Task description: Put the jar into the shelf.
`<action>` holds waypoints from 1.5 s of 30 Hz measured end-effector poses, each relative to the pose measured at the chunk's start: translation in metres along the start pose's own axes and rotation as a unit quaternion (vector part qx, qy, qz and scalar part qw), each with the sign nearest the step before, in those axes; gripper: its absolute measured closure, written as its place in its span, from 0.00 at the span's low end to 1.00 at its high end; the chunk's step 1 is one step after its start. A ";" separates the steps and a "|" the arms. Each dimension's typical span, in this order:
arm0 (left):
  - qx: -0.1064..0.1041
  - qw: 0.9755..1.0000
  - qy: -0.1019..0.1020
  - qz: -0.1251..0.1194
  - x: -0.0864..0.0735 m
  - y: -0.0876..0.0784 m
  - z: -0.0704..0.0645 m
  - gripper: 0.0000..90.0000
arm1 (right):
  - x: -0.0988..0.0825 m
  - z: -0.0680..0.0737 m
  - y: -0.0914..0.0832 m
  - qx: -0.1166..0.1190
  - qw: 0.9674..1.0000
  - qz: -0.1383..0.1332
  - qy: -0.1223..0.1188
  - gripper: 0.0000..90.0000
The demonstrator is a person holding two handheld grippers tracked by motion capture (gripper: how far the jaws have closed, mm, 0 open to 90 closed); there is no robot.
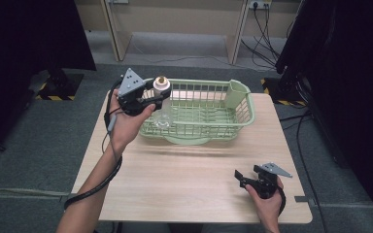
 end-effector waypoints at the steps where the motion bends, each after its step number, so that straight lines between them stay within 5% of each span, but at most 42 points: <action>1: 0.002 1.000 -0.002 0.000 0.001 0.001 0.001 0.51 | 0.000 0.000 0.000 0.000 1.000 0.000 0.000 0.10; 26: 0.048 0.998 -0.020 0.020 0.009 0.031 0.021 0.51 | 0.000 -0.001 0.000 0.001 1.000 -0.002 0.000 0.10; 40: 0.060 0.997 -0.036 0.038 0.000 0.054 0.037 0.51 | 0.000 -0.001 0.000 0.001 1.000 -0.001 -0.001 0.10; 45: 0.074 0.995 -0.051 0.054 -0.006 0.062 0.042 0.51 | 0.000 -0.001 0.000 0.002 1.000 -0.001 -0.001 0.10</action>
Point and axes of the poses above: each handheld gripper's, and its own axes: y roughly forward along the jaws, x roughly out of its top, z roughly to its left, the point moved 2 cm from there along y, roughly forward along the jaws, and after that the axes turned 3 degrees about -x, right-handed, at the moved point
